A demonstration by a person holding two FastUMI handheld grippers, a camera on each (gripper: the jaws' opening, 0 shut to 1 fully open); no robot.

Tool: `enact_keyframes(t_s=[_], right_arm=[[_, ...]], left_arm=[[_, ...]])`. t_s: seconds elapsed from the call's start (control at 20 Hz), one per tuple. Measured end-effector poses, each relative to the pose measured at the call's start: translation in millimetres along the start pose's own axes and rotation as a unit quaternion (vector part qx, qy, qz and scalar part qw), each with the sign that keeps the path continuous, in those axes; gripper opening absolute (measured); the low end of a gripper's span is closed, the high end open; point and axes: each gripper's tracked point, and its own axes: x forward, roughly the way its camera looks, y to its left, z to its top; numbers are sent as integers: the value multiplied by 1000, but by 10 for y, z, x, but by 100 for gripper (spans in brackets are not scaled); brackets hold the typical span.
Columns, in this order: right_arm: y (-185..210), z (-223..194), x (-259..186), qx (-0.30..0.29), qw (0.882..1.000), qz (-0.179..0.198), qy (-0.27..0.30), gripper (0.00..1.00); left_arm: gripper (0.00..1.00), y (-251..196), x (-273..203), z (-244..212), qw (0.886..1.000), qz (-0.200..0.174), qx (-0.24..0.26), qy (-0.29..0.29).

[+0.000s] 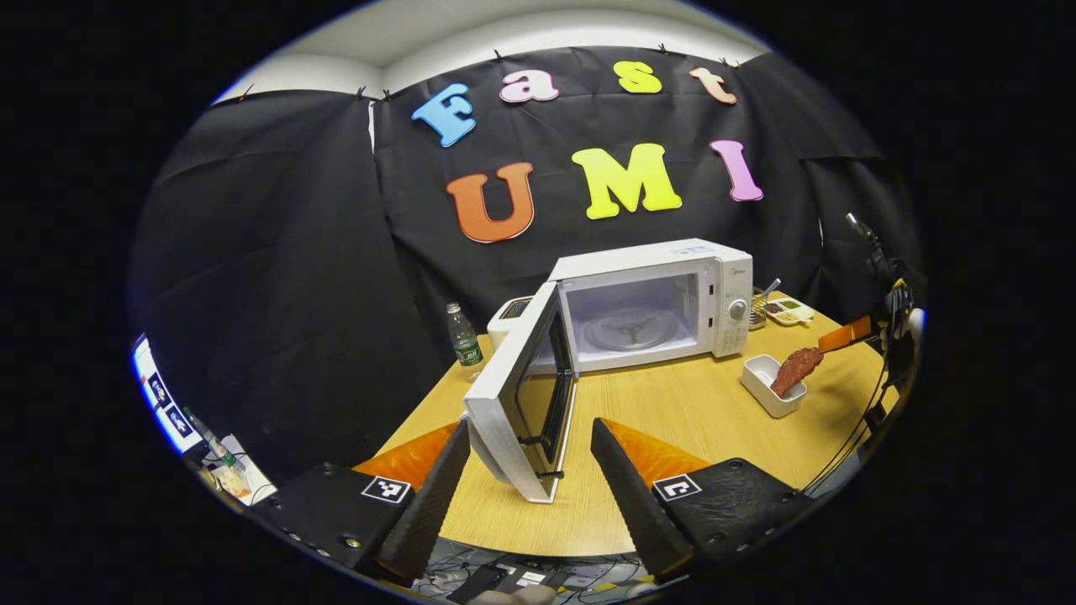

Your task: Open the microwave oven with the left hand, put the food in, and close the microwave oven.

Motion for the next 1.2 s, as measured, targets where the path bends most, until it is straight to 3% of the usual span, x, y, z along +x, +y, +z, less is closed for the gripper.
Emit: enact_keyframes(t_s=[0.05, 0.1, 0.15, 0.2, 0.25, 0.3, 0.35, 0.4, 0.6, 0.65, 0.7, 0.95, 1.2], right_arm=[[-54, 7, 84, 8, 1000, 9, 16, 66], [-91, 17, 169, 17, 999, 23, 27, 75], [-115, -8, 227, 27, 998, 34, 45, 62], [-84, -50, 262, 42, 996, 53, 64, 57], [-38, -74, 289, 60, 992, 76, 82, 53], [3, -122, 305, 78, 987, 96, 102, 58], [-2, -145, 314, 94, 983, 106, 114, 53], [6, -123, 347, 105, 980, 117, 119, 34], [33, -39, 362, 138, 972, 136, 130, 6], [33, -23, 355, 137, 972, 138, 133, 7], [39, -15, 326, 135, 972, 138, 132, 17], [219, 290, 103, 122, 976, 154, 95, 14], [719, 791, -167, 148, 973, 177, 29, 14]], left_arm=[[89, -36, 10, 65, 1000, 12, 10, -1], [89, -61, 14, 106, 1000, 23, 17, 4], [89, -113, 15, 142, 999, 31, 18, 8], [89, -168, 1, 193, 999, 38, 16, 9], [89, -237, -2, 255, 999, 42, 11, 8], [89, -294, -4, 306, 999, 48, 8, 7], [89, -337, 3, 338, 998, 55, 9, 9], [89, -369, 12, 374, 998, 61, 10, 10], [89, -513, -23, 502, 997, 71, 11, 8], [89, -528, -45, 510, 997, 71, 13, 8], [89, -536, -66, 515, 997, 72, 14, 7], [89, -491, -97, 504, 998, 68, 6, 6], [89, -311, -95, 483, 999, 50, -6, -1]])
